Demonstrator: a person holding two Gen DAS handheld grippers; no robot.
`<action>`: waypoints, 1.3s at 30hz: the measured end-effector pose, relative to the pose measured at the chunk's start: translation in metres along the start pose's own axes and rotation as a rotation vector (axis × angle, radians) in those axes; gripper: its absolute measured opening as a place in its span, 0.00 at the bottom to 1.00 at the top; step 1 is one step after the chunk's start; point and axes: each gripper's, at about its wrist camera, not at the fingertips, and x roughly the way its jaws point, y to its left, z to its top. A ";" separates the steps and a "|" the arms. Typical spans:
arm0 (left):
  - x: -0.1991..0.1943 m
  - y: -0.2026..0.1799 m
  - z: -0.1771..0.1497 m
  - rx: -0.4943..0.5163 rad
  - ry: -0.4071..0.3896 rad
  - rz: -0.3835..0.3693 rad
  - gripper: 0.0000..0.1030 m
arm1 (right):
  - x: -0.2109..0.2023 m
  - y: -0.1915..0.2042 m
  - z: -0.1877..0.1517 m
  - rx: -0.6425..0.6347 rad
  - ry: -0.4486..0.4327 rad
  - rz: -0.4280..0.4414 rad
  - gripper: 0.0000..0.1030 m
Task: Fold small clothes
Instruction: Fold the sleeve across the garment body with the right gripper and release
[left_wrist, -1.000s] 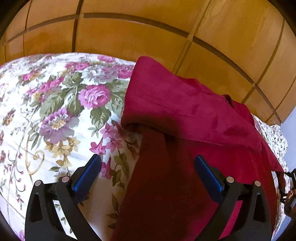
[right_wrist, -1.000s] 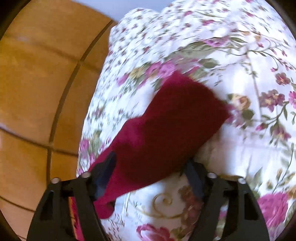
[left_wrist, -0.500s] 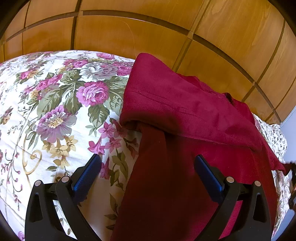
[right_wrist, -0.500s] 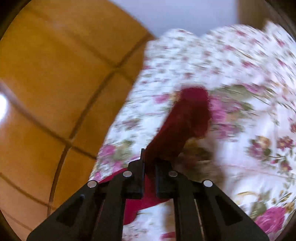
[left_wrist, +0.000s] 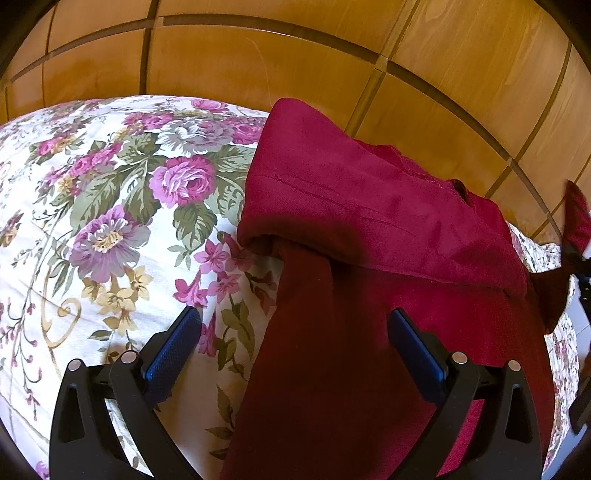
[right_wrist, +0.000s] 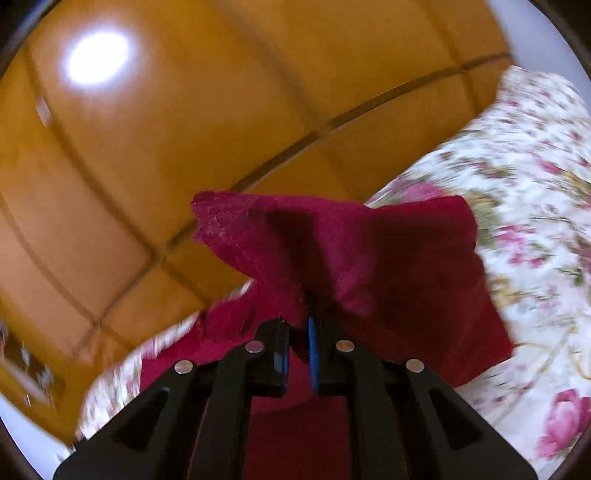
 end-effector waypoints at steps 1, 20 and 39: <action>0.000 0.001 0.000 0.000 0.001 -0.001 0.97 | 0.007 0.009 -0.008 -0.024 0.029 0.001 0.07; -0.057 -0.048 0.029 0.012 -0.044 -0.314 0.97 | 0.000 -0.003 -0.079 -0.158 0.102 -0.544 0.98; 0.058 -0.172 0.044 0.029 0.313 -0.429 0.12 | -0.026 -0.080 -0.069 0.164 0.096 -0.542 0.98</action>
